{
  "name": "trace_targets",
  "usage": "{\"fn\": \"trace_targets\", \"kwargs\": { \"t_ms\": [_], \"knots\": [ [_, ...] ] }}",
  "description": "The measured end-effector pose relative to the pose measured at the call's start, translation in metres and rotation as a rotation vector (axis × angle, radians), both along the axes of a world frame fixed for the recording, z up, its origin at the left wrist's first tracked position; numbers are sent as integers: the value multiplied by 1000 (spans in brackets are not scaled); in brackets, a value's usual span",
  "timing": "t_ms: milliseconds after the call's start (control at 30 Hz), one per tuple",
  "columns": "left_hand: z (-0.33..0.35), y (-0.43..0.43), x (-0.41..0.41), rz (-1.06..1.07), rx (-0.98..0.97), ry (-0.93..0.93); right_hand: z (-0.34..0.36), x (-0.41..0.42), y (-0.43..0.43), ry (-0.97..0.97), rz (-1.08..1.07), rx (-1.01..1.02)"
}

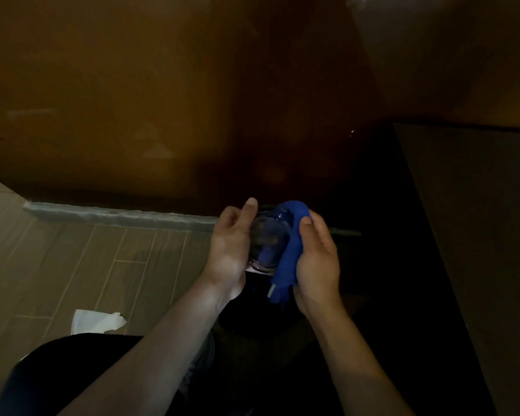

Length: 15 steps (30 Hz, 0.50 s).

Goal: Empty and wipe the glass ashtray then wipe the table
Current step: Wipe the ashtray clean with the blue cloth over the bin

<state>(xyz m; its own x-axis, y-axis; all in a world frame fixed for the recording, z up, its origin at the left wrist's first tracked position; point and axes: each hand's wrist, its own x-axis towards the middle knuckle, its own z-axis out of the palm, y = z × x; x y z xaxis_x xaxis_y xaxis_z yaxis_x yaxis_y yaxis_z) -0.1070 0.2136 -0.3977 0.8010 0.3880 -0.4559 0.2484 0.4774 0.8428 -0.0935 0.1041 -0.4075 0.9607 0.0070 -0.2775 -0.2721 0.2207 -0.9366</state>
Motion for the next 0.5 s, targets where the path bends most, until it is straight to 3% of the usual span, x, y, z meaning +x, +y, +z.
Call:
{"fn": "trace_targets", "kwargs": {
  "t_ms": [167, 267, 367, 500],
  "knots": [
    [-5, 2, 0, 59, 40, 8, 1, -10, 0, 154, -76, 400],
    [-13, 0, -1, 9, 225, -24, 1, -12, -3, 165, -31, 535],
    [-17, -5, -4, -72, 326, -45, 5, -18, -1, 92, 95, 434],
    [-10, -11, -14, -277, 11, 26, 5, -20, 9, -23, 132, 174]
  ]
}}
